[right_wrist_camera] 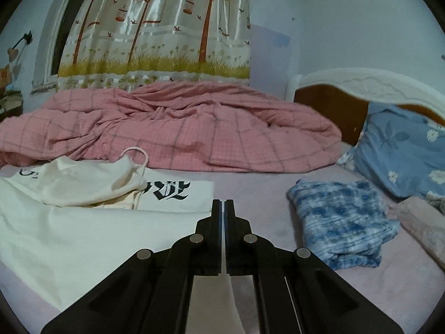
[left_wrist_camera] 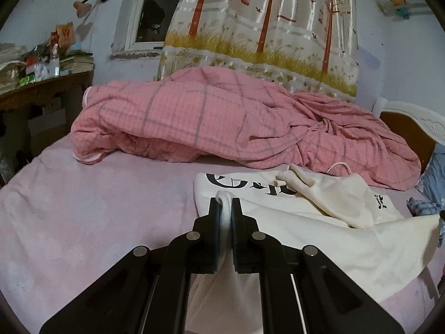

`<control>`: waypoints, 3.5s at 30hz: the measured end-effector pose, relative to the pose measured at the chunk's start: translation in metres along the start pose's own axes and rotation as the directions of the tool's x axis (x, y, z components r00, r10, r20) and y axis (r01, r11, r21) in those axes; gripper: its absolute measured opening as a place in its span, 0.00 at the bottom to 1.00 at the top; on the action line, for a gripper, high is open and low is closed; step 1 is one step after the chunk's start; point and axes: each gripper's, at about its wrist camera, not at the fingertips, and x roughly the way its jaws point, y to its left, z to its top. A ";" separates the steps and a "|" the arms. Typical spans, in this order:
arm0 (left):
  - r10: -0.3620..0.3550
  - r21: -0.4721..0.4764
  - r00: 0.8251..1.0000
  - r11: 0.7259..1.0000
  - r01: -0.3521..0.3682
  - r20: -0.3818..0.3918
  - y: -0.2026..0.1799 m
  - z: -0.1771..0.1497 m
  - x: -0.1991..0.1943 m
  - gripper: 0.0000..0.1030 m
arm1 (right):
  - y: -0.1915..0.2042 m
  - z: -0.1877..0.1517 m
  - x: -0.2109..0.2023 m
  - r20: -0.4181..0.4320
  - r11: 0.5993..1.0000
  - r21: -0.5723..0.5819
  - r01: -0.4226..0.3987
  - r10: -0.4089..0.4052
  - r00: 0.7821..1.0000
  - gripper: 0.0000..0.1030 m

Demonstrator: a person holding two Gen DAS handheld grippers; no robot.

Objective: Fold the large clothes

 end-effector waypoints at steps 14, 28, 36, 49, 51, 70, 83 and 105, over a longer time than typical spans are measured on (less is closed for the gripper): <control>0.106 -0.002 0.989 0.994 -0.106 -0.104 0.014 -0.027 0.052 0.15 | -0.024 -0.009 0.032 -0.111 0.997 0.074 0.023 -0.015 0.994 0.01; 0.185 -0.015 0.955 0.981 -0.193 -0.234 0.024 -0.045 0.085 0.51 | 0.007 -0.059 0.115 -0.446 0.978 0.164 -0.132 0.193 0.874 0.00; 0.076 0.062 0.997 0.995 -0.078 0.029 -0.034 -0.014 0.010 0.94 | 0.042 -0.021 0.040 -0.269 0.988 -0.014 -0.156 0.146 0.952 0.83; 0.007 0.197 0.940 0.978 0.064 -0.342 -0.153 -0.071 0.060 0.97 | 0.102 -0.039 0.049 -0.403 0.961 0.042 -0.274 0.268 0.875 0.88; 0.050 0.257 0.917 0.965 0.058 -0.396 -0.167 -0.097 0.078 0.97 | 0.105 -0.052 0.062 -0.469 0.973 -0.002 -0.231 0.203 0.859 0.88; 0.166 0.355 0.961 0.931 -0.079 -0.221 -0.154 -0.100 -0.037 0.91 | 0.115 -0.038 0.003 -0.422 0.933 0.005 -0.360 0.328 0.845 0.88; 0.266 0.406 0.894 0.908 -0.106 -0.361 -0.118 -0.138 -0.007 0.92 | 0.142 -0.097 -0.014 -0.643 0.851 -0.216 -0.479 0.245 0.726 0.92; 0.183 0.539 0.923 0.842 0.031 -0.339 -0.117 -0.129 0.016 0.98 | 0.150 -0.089 -0.005 -0.319 0.813 -0.547 -0.200 0.019 0.948 0.63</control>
